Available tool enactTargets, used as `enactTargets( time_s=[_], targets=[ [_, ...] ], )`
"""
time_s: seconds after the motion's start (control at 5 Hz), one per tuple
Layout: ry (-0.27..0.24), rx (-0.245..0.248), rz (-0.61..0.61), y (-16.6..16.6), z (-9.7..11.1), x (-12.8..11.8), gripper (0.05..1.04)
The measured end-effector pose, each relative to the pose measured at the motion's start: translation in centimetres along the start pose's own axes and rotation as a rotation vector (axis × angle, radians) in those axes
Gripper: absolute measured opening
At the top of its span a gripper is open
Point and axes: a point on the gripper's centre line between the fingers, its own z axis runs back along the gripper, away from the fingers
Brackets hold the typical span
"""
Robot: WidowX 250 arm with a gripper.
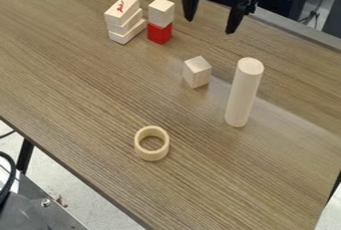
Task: Put the cube on top of the another cube
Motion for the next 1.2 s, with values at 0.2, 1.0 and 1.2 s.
enactTargets(
  time_s=[0.2, 1.0, 1.2],
  targets=[
    [0.036, 0.008, -0.002, 0.0, -1.1, -0.7, 0.999],
    [0.113, -0.025, 0.324, -0.2, -1.4, -1.7, 0.999],
    [0.148, -0.039, 0.446, 0.0, -1.7, -2.1, 0.999]
  ],
)
